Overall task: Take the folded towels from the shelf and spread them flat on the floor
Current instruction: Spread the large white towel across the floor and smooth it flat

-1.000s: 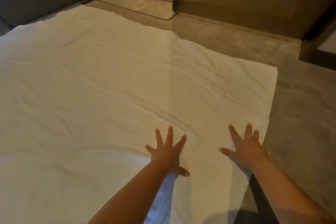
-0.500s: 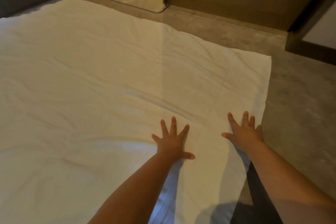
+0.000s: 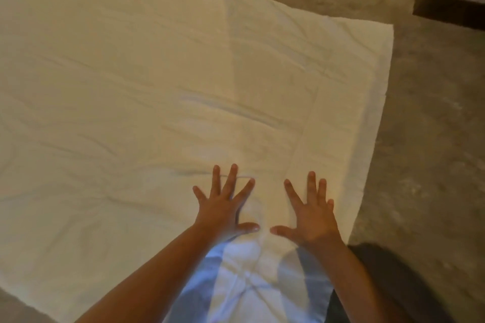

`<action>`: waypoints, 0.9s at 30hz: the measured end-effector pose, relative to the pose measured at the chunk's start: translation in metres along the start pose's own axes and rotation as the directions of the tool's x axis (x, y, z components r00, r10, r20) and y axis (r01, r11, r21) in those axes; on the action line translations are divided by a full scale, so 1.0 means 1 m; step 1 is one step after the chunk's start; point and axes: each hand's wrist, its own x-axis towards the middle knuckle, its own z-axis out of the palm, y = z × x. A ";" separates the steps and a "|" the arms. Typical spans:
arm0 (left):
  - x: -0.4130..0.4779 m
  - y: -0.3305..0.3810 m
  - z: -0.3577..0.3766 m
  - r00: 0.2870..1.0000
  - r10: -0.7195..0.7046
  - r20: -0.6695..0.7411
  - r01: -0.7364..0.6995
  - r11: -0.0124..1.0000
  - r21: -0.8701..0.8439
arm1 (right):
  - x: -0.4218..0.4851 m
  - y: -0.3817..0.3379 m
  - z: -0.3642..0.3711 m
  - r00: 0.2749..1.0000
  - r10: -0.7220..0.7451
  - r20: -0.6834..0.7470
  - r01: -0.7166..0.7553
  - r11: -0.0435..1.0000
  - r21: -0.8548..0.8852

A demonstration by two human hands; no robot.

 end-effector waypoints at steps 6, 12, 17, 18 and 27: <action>0.011 0.016 -0.005 1.000 -0.003 0.028 0.004 0.999 -0.036 | 0.005 0.022 -0.010 1.000 -0.004 -0.004 0.004 1.000 -0.002; -0.006 0.016 -0.006 0.997 0.048 0.061 -0.045 0.998 -0.041 | 0.001 0.015 -0.011 0.999 0.031 -0.039 -0.033 0.998 -0.047; -0.061 0.001 0.030 0.990 0.137 0.038 -0.136 0.990 -0.037 | -0.031 -0.013 0.006 0.998 0.050 -0.030 -0.053 0.995 -0.081; -0.070 -0.003 0.037 0.987 0.155 0.035 -0.154 0.988 -0.029 | -0.043 -0.020 0.014 0.998 0.057 -0.005 -0.057 0.995 -0.082; -0.112 -0.008 0.073 0.952 0.293 0.092 -0.300 0.951 0.074 | -0.168 -0.058 0.086 0.967 0.191 0.168 -0.165 0.973 -0.158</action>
